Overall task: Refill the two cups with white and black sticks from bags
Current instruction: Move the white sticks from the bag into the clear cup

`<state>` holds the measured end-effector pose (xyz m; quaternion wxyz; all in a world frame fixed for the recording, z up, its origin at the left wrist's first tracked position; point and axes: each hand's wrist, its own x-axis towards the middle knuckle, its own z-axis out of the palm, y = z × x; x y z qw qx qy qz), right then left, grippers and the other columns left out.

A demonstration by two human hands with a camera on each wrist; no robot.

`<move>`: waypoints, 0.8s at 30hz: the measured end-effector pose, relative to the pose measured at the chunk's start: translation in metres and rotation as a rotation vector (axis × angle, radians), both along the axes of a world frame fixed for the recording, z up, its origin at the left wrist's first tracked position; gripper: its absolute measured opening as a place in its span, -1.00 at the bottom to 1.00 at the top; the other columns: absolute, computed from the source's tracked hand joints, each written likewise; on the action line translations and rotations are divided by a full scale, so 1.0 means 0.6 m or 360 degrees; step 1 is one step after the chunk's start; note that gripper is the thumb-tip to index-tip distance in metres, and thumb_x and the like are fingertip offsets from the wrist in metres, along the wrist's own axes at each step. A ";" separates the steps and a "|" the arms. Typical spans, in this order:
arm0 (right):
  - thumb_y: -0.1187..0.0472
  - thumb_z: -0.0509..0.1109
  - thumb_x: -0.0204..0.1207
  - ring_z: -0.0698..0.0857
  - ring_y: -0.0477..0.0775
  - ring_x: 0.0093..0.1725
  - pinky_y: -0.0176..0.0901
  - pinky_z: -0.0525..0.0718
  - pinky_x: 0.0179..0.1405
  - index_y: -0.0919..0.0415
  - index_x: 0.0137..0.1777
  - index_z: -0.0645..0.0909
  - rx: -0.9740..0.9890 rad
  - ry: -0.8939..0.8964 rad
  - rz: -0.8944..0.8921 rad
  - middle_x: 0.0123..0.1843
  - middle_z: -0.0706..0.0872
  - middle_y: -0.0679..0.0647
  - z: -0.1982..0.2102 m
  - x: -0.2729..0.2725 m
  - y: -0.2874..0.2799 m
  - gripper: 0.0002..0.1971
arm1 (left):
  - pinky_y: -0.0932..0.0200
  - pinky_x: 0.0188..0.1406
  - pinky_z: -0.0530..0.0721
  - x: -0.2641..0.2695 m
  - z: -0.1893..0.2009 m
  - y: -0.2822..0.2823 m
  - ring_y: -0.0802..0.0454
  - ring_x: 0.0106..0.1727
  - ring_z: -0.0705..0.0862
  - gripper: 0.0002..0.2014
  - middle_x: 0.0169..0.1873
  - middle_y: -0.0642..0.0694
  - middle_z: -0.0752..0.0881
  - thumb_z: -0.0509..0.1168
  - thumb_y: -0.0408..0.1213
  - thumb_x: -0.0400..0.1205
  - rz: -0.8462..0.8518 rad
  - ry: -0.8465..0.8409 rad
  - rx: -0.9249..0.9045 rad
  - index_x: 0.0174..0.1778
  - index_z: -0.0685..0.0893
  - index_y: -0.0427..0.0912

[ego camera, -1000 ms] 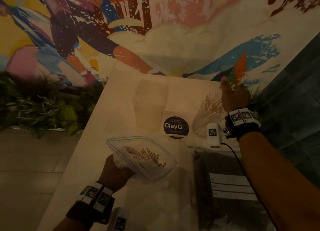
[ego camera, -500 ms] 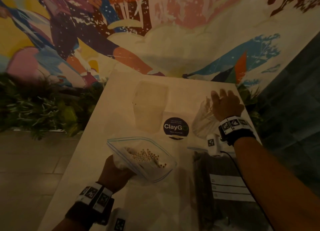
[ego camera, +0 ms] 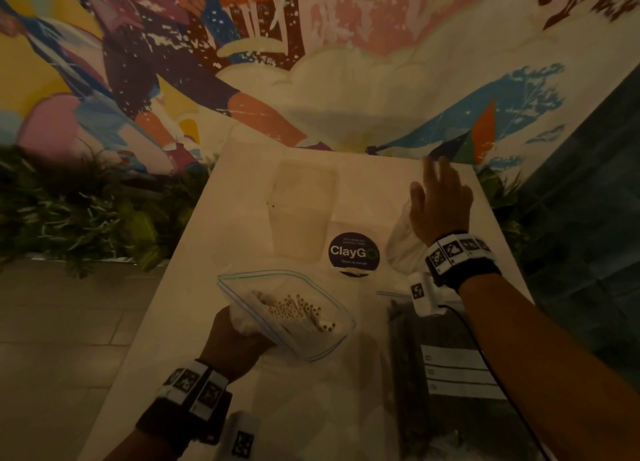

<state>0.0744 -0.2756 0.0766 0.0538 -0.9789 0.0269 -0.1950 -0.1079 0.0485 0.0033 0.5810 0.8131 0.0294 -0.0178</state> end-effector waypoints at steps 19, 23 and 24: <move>0.25 0.51 0.37 0.61 -0.13 0.16 -0.22 0.67 0.11 -0.08 0.54 0.35 0.0866 0.1111 0.1104 0.34 0.59 -0.10 -0.011 -0.267 0.156 -0.27 | 0.53 -0.05 0.60 0.011 0.016 -0.010 0.57 -0.02 0.63 -0.51 -0.06 0.52 0.69 0.46 0.06 0.07 -0.0163 -0.0154 -0.0098 -0.05 0.67 0.45; 0.06 0.46 0.39 0.61 0.12 0.20 -0.06 0.57 0.25 0.09 0.41 0.54 0.1033 0.0796 0.1043 0.24 0.68 0.12 -0.042 -0.276 0.194 -0.45 | 0.65 -0.06 0.54 0.018 0.023 -0.016 0.65 0.00 0.59 -0.38 -0.06 0.68 0.62 0.53 0.22 0.01 -0.0322 -0.0124 -0.0114 0.01 0.57 0.64; 0.01 0.43 0.36 0.61 0.13 0.18 -0.09 0.55 0.22 0.12 0.36 0.58 0.1050 0.0760 0.1003 0.20 0.69 0.13 -0.050 -0.275 0.200 -0.47 | 0.63 -0.06 0.55 0.019 0.018 -0.015 0.63 0.01 0.60 -0.36 -0.07 0.66 0.64 0.53 0.35 -0.02 -0.0341 -0.0105 -0.0139 0.03 0.64 0.51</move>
